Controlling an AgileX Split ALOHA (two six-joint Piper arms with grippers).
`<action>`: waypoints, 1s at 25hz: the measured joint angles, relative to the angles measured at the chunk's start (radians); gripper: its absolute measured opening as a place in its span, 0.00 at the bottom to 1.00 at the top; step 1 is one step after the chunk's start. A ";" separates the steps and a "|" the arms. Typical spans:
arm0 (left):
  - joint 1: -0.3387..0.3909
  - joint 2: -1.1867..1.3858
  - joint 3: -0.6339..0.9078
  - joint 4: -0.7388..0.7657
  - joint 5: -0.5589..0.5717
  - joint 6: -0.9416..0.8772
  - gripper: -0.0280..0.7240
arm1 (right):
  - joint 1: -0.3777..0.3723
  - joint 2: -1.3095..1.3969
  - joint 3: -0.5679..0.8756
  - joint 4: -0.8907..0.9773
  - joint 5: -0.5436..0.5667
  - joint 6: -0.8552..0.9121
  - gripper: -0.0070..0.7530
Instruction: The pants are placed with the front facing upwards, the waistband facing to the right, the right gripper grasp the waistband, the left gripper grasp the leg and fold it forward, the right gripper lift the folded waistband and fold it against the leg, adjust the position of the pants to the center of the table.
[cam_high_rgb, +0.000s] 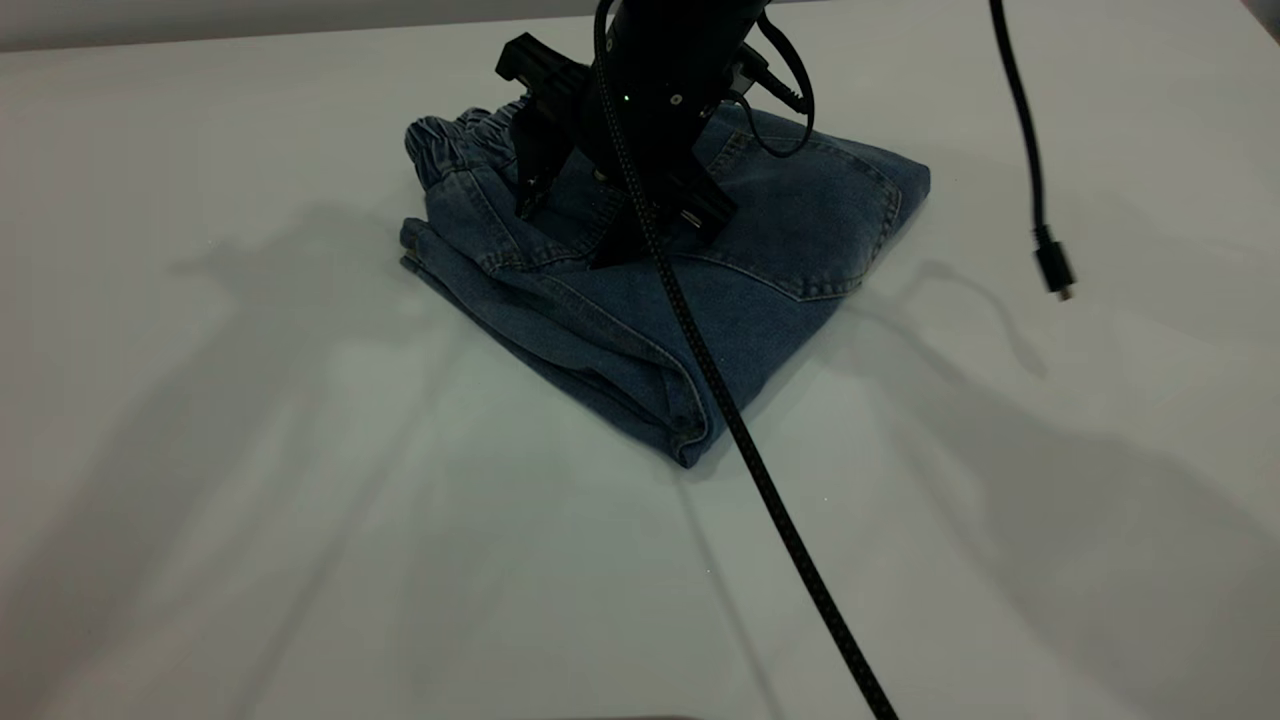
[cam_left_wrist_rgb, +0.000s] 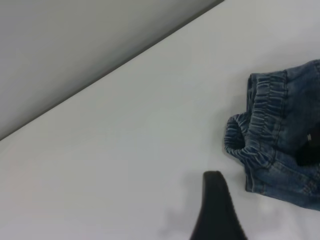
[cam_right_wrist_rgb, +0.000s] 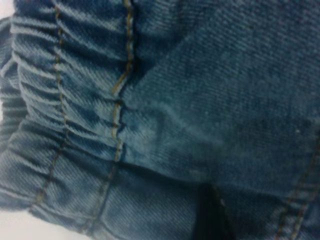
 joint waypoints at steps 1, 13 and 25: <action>0.000 0.000 0.000 0.000 0.001 0.000 0.63 | 0.000 0.000 0.000 -0.001 0.004 0.000 0.59; 0.000 0.000 0.000 0.000 0.007 -0.001 0.63 | 0.024 0.000 -0.008 -0.016 0.151 -0.282 0.59; 0.000 0.000 0.000 0.000 0.007 -0.002 0.63 | 0.113 0.000 -0.009 -0.127 0.379 -0.555 0.59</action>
